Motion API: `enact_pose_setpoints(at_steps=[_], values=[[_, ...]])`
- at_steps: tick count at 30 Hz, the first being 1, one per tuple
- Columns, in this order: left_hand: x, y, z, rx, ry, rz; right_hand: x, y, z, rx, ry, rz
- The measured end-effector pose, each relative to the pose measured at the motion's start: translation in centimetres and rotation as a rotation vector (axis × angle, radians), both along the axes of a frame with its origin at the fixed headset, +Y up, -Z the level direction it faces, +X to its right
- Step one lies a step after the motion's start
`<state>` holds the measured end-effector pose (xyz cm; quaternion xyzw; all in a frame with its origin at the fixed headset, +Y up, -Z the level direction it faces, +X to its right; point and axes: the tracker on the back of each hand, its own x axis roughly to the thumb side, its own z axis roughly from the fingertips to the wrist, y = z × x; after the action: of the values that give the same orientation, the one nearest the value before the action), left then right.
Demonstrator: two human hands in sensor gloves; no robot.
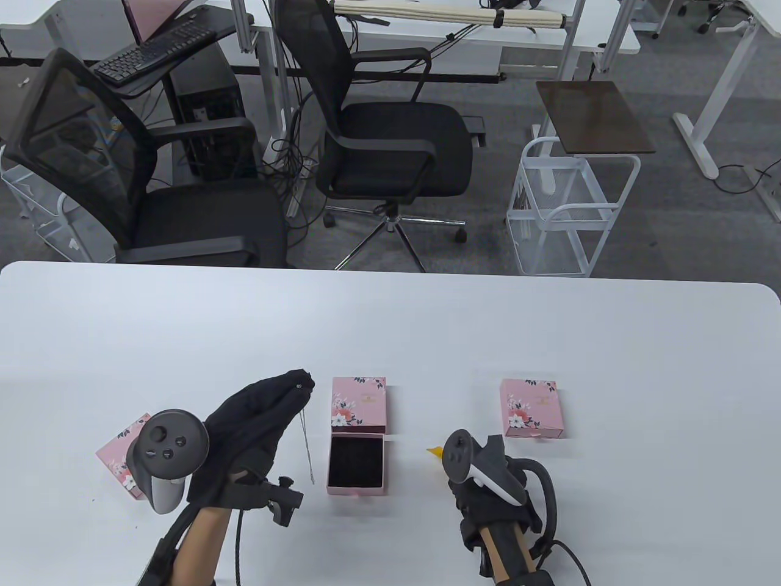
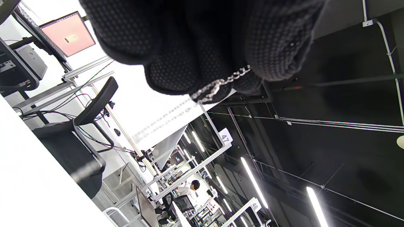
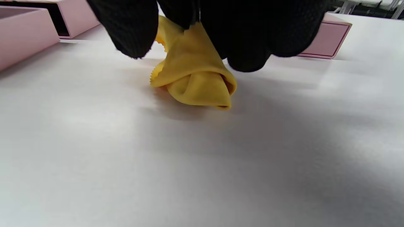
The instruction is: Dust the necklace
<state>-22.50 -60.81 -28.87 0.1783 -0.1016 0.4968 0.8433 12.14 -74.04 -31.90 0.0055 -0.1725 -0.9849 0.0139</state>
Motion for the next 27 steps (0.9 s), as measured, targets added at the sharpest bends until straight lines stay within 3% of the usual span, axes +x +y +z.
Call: enact_pose_setpoints(at_steps=[5, 8, 15, 21, 27], values=[[-0.1, -0.1, -0.1, -0.008, 0.001, 0.007, -0.5, -1.1, -0.6, 0.084, -0.008, 0.066], [-0.1, -0.1, -0.1, -0.01, -0.004, 0.009, -0.4, -0.6, -0.7, 0.101, -0.025, -0.004], [-0.1, -0.3, -0.4, -0.032, -0.025, 0.039, -1.8, 4.9, 0.0, 0.318, -0.024, -0.533], [-0.2, -1.0, -0.8, -0.077, -0.057, 0.101, -5.6, 9.3, 1.5, 0.493, 0.106, -1.016], [-0.2, -1.1, -0.9, -0.092, -0.05, 0.1, -9.5, 10.7, 2.5, 0.56, 0.204, -1.179]])
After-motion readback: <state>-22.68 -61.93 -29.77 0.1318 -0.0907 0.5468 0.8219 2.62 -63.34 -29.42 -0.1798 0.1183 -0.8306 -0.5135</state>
